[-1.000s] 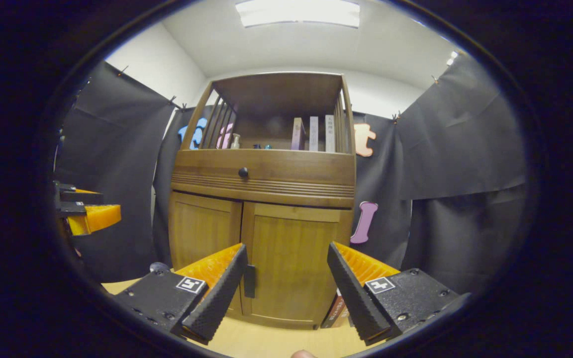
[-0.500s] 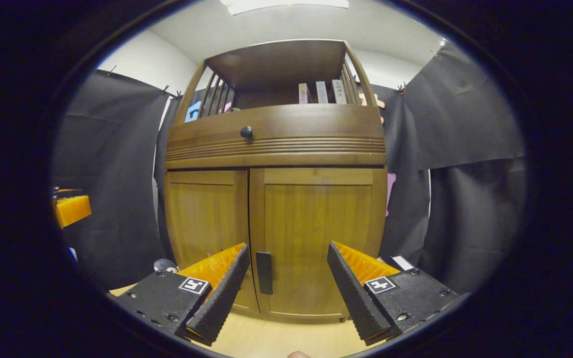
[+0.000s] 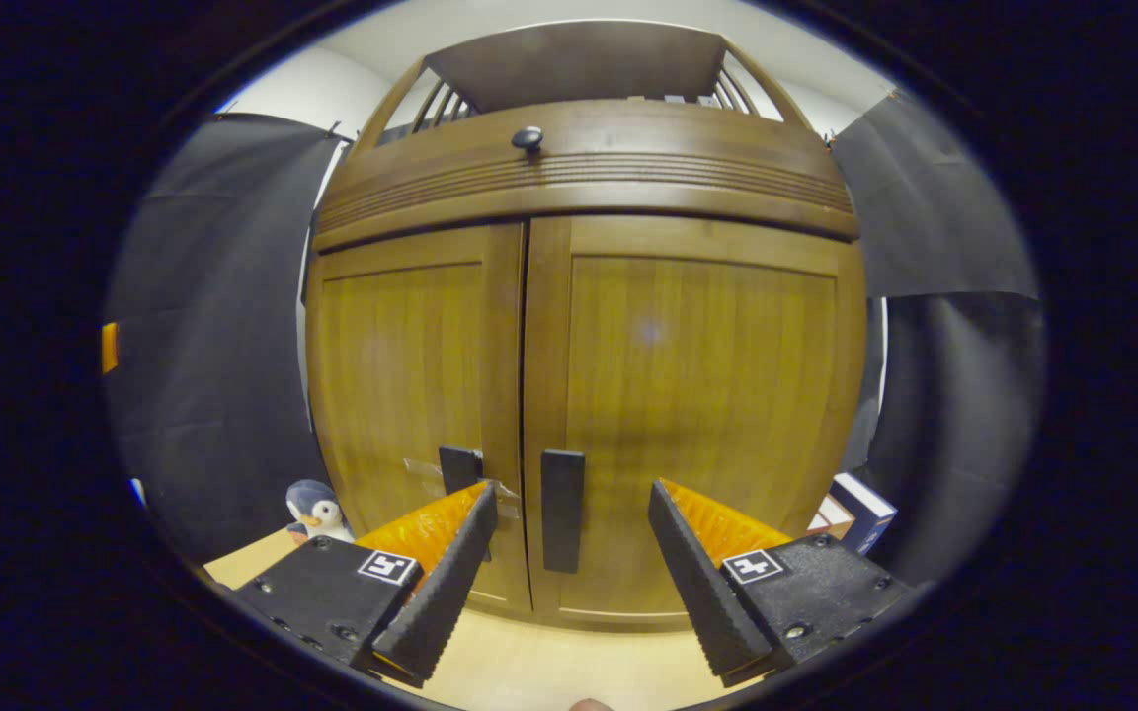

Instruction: Open the right door of the double-door shoe cabinet with the right hand, and open the left door with the left hand.

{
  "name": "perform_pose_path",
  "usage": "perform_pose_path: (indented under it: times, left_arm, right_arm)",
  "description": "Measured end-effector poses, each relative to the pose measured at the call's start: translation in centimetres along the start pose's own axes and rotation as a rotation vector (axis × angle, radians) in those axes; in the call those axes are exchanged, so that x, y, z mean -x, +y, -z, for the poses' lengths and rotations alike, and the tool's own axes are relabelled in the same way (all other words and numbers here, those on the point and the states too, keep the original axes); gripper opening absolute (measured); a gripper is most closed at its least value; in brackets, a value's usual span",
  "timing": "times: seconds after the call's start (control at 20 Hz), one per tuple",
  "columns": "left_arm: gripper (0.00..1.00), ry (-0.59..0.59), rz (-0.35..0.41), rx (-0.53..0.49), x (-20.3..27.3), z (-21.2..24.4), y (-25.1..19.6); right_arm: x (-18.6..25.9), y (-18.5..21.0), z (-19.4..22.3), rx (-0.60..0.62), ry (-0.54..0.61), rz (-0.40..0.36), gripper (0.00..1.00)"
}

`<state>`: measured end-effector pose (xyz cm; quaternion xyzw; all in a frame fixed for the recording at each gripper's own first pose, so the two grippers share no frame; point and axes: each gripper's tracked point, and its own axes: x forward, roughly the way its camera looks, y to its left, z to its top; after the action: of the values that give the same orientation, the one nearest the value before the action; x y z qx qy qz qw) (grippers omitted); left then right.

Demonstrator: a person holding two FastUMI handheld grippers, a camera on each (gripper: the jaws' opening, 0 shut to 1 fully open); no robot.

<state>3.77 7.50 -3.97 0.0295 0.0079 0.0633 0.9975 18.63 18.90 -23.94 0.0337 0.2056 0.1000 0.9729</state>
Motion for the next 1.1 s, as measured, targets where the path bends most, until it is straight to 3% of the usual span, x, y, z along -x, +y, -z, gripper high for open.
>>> perform_pose_path:
  times: [0.4,0.45,0.5,1.1]
  left_arm:
    - [0.96,0.022,-0.01,0.011,-0.8,1.1,1.3]
    - [1.0,0.027,-0.012,0.009,-0.8,1.3,1.4]
    - [0.96,0.029,-0.015,0.009,-0.8,1.4,1.6]
    - [0.96,0.058,-0.02,0.011,-1.5,2.1,2.0]
  right_arm:
    - [-5.1,0.4,3.5,-0.026,0.092,0.011,0.88]
    - [-5.5,0.4,3.9,-0.028,0.098,0.016,0.87]
    - [-6.0,0.3,4.1,-0.029,0.099,0.025,0.86]
    - [-8.9,-0.7,4.4,-0.036,0.102,0.1,0.65]
